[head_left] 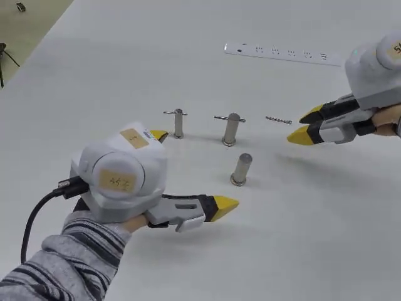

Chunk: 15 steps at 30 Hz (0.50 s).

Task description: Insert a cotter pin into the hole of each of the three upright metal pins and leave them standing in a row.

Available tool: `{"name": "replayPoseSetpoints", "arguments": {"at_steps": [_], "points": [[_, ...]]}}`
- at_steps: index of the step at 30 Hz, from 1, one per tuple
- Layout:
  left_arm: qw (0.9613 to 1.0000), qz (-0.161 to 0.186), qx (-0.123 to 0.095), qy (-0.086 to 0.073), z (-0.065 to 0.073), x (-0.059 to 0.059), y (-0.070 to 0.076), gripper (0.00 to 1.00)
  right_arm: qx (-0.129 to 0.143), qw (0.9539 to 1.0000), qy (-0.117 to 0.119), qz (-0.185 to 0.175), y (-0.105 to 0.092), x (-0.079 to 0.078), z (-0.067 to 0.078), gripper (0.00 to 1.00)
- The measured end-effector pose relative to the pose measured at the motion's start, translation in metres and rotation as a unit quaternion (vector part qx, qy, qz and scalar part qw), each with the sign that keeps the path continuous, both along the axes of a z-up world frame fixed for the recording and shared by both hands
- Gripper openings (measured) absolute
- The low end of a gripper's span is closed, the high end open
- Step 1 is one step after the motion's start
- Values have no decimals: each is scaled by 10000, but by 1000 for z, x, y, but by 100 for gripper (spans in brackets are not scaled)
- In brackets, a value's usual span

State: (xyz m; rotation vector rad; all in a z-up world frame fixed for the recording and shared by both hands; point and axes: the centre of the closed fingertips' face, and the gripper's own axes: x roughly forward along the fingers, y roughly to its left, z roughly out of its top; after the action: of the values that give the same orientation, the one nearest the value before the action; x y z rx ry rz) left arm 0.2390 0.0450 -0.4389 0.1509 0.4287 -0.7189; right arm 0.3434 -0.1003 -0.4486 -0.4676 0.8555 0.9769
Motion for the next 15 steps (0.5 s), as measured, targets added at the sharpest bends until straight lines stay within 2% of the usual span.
{"name": "replayPoseSetpoints", "arguments": {"at_steps": [8, 13, 15], "points": [[10000, -1, 9, 4, 0, 0, 0, 93, -239, 9995, 166, 148, -5, 29, -14, 22], [10000, -46, 44, 58, -3, -2, -1, 92, -340, 9990, 266, 134, -8, 36, -25, 20], [9999, -81, 54, 92, -4, -3, -3, 91, -469, 9985, 223, 181, -11, 42, -32, 17]]}}
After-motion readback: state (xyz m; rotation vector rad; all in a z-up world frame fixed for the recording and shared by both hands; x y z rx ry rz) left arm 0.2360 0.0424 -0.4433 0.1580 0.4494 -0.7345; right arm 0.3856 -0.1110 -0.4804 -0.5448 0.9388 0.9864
